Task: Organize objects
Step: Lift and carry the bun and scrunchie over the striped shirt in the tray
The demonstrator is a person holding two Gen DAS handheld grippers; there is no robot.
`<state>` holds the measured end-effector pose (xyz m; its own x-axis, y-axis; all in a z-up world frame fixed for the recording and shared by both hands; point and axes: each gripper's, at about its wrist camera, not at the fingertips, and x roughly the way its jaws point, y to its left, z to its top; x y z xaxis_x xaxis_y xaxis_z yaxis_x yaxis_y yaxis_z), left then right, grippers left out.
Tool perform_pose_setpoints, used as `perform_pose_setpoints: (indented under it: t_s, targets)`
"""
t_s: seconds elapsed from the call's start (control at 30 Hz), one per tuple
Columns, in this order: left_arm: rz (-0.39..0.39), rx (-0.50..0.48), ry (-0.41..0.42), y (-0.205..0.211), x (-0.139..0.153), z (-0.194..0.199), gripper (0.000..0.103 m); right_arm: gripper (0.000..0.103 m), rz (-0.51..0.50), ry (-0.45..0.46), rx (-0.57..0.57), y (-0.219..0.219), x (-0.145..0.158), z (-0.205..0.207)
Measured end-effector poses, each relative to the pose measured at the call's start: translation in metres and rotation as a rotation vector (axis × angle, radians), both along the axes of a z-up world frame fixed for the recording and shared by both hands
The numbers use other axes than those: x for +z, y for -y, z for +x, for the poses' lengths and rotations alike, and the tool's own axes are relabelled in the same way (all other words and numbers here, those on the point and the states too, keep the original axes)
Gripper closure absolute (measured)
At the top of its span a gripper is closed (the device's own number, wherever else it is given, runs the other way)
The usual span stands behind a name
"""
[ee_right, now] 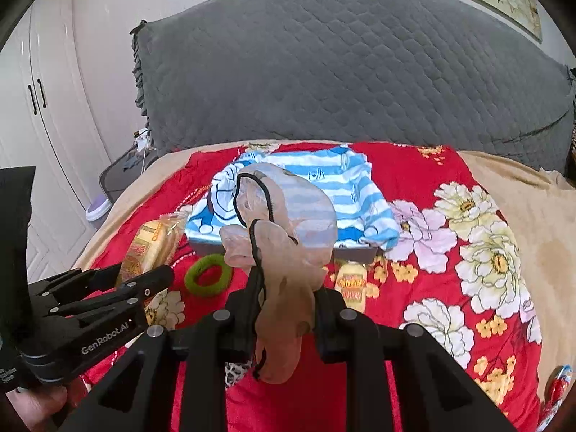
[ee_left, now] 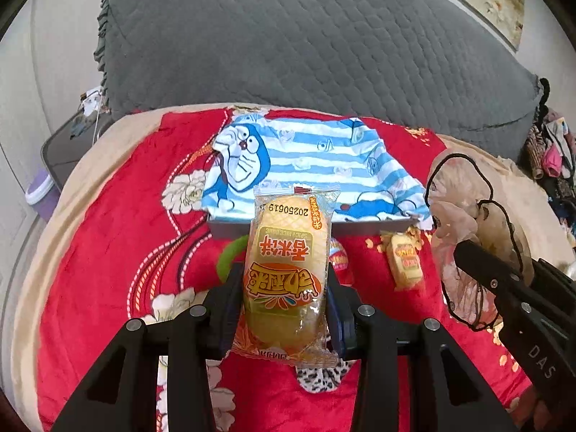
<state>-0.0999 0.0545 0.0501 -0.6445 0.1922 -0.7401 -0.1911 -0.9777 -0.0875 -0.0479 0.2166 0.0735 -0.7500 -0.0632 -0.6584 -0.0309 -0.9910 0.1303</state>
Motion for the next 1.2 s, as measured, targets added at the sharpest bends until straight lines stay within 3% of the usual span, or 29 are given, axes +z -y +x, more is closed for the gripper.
perform_pose_setpoints:
  t_s: [0.63,1.2]
  targets:
    - [0.008,0.022,-0.039,-0.011,0.025,-0.05,0.061,0.078,-0.04,-0.071,-0.028,-0.027,0.031,-0.04]
    - [-0.005,0.036,-0.072,-0.009,0.031,-0.089,0.061,0.078,0.005,-0.1,0.003,-0.025,0.033,-0.068]
